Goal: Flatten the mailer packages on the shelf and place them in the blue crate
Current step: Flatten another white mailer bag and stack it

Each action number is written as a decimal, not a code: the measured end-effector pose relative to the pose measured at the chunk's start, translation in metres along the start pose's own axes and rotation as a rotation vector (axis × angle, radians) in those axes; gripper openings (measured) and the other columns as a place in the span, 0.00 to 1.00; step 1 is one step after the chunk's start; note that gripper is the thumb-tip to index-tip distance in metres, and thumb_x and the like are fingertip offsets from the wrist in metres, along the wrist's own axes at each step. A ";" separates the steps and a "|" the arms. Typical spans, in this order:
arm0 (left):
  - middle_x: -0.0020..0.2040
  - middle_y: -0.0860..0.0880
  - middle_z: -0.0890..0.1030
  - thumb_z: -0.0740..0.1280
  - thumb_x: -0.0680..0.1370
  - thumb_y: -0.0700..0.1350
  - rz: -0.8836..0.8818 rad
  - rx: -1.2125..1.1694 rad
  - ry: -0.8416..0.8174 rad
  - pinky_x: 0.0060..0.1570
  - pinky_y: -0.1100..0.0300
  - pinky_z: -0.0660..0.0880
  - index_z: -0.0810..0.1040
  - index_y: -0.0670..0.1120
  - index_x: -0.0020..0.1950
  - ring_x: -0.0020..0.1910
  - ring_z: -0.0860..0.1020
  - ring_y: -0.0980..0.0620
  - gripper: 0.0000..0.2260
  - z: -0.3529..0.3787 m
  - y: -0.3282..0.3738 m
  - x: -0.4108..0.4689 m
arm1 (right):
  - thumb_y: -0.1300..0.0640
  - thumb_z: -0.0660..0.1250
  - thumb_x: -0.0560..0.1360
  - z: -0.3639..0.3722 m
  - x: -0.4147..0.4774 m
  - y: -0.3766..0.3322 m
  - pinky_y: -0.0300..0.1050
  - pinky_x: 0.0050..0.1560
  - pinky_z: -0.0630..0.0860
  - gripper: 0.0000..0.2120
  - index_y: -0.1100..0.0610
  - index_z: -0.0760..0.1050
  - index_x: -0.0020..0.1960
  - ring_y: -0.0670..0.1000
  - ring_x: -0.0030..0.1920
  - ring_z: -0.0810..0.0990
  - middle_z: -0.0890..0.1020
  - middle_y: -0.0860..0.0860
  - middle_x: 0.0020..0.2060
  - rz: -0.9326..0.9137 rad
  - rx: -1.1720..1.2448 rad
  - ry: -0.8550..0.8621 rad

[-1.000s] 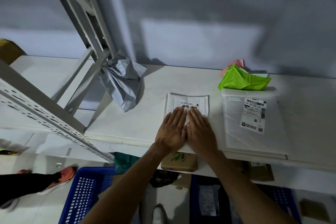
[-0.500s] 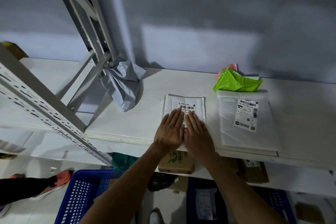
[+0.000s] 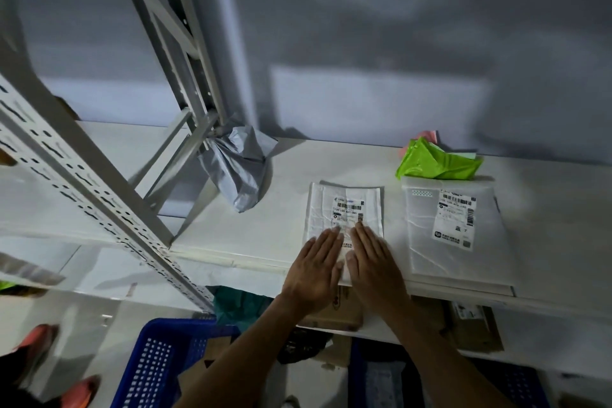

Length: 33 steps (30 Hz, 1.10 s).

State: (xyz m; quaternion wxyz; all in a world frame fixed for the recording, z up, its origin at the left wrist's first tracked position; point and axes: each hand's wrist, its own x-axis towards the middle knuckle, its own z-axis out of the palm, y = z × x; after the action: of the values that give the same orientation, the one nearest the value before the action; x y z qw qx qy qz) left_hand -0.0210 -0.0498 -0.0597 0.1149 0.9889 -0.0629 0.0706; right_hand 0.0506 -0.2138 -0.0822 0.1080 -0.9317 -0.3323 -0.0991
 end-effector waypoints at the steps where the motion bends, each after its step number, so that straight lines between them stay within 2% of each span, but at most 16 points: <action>1: 0.83 0.49 0.46 0.46 0.87 0.54 0.000 -0.005 0.000 0.80 0.52 0.47 0.49 0.46 0.83 0.81 0.41 0.55 0.26 -0.001 0.000 0.000 | 0.53 0.49 0.86 -0.002 -0.003 0.004 0.59 0.72 0.66 0.24 0.66 0.64 0.76 0.59 0.78 0.62 0.64 0.61 0.77 -0.003 0.003 -0.004; 7: 0.83 0.47 0.49 0.45 0.86 0.56 -0.077 0.001 0.055 0.80 0.51 0.51 0.52 0.45 0.82 0.82 0.45 0.53 0.27 -0.003 -0.020 -0.015 | 0.48 0.48 0.85 -0.013 -0.016 0.010 0.57 0.75 0.64 0.27 0.61 0.62 0.79 0.54 0.79 0.61 0.64 0.56 0.78 0.079 0.065 -0.008; 12: 0.82 0.45 0.53 0.46 0.86 0.55 -0.082 0.006 0.067 0.80 0.52 0.50 0.55 0.44 0.82 0.82 0.48 0.51 0.27 -0.007 -0.017 -0.016 | 0.48 0.48 0.84 -0.018 -0.018 0.005 0.55 0.76 0.63 0.27 0.60 0.63 0.79 0.54 0.79 0.61 0.64 0.55 0.79 0.117 0.075 0.016; 14: 0.81 0.43 0.56 0.47 0.85 0.55 -0.091 0.029 0.060 0.79 0.52 0.51 0.58 0.42 0.81 0.81 0.53 0.49 0.27 -0.012 -0.015 -0.012 | 0.49 0.50 0.84 -0.019 -0.017 0.004 0.56 0.75 0.64 0.27 0.61 0.65 0.77 0.55 0.78 0.63 0.66 0.56 0.77 0.119 0.067 0.026; 17: 0.76 0.41 0.69 0.54 0.82 0.55 -0.079 0.101 0.056 0.76 0.51 0.60 0.69 0.40 0.76 0.76 0.67 0.45 0.27 -0.022 -0.012 0.000 | 0.53 0.54 0.80 -0.020 -0.008 -0.002 0.58 0.69 0.70 0.24 0.65 0.73 0.70 0.60 0.71 0.72 0.75 0.60 0.70 0.134 0.030 0.048; 19: 0.70 0.43 0.76 0.56 0.81 0.58 -0.098 0.094 0.076 0.70 0.51 0.68 0.74 0.41 0.70 0.69 0.73 0.46 0.26 -0.029 -0.010 0.011 | 0.55 0.56 0.78 -0.025 0.005 -0.008 0.56 0.62 0.75 0.21 0.65 0.77 0.62 0.61 0.62 0.78 0.80 0.62 0.60 0.167 0.026 0.066; 21: 0.62 0.44 0.79 0.57 0.80 0.61 -0.142 0.048 0.091 0.62 0.51 0.73 0.78 0.43 0.62 0.59 0.77 0.46 0.24 -0.031 -0.011 0.024 | 0.55 0.58 0.76 -0.029 0.017 -0.012 0.54 0.56 0.75 0.18 0.64 0.77 0.58 0.60 0.54 0.78 0.80 0.60 0.53 0.182 0.017 0.072; 22: 0.60 0.45 0.79 0.57 0.80 0.61 -0.139 0.014 0.079 0.61 0.51 0.74 0.78 0.44 0.61 0.58 0.77 0.46 0.24 -0.031 -0.011 0.029 | 0.55 0.58 0.76 -0.029 0.021 -0.012 0.54 0.56 0.75 0.18 0.64 0.77 0.59 0.60 0.54 0.78 0.80 0.60 0.54 0.167 0.019 0.086; 25: 0.68 0.44 0.76 0.56 0.82 0.55 0.068 -0.076 0.026 0.70 0.48 0.71 0.76 0.45 0.67 0.70 0.71 0.45 0.21 -0.024 -0.015 0.044 | 0.58 0.58 0.78 -0.017 0.030 -0.010 0.54 0.64 0.74 0.19 0.67 0.77 0.64 0.62 0.63 0.77 0.78 0.62 0.63 0.020 0.011 0.109; 28: 0.70 0.40 0.76 0.57 0.79 0.47 0.178 -0.129 0.098 0.76 0.50 0.63 0.73 0.38 0.72 0.73 0.71 0.44 0.24 -0.025 -0.012 0.055 | 0.56 0.58 0.79 -0.004 0.037 -0.005 0.58 0.70 0.70 0.23 0.70 0.75 0.67 0.63 0.71 0.73 0.75 0.65 0.68 -0.095 -0.011 0.079; 31: 0.68 0.40 0.78 0.58 0.80 0.48 0.163 -0.115 0.125 0.74 0.51 0.68 0.72 0.38 0.72 0.69 0.75 0.45 0.23 -0.022 -0.013 0.066 | 0.51 0.59 0.79 -0.001 0.045 -0.002 0.58 0.74 0.65 0.28 0.69 0.68 0.73 0.61 0.76 0.66 0.70 0.64 0.73 -0.069 -0.004 -0.001; 33: 0.64 0.43 0.79 0.57 0.81 0.51 0.140 -0.084 0.098 0.64 0.50 0.74 0.74 0.41 0.70 0.62 0.77 0.45 0.21 -0.020 -0.018 0.074 | 0.53 0.54 0.81 0.006 0.050 0.005 0.58 0.75 0.62 0.27 0.68 0.66 0.75 0.61 0.78 0.62 0.67 0.65 0.75 -0.010 -0.033 -0.049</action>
State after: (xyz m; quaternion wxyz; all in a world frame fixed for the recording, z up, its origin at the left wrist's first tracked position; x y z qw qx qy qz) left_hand 0.0518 -0.0360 -0.0327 0.1541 0.9717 -0.1289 0.1242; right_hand 0.0922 -0.1861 -0.0758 0.0841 -0.9339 -0.3377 -0.0822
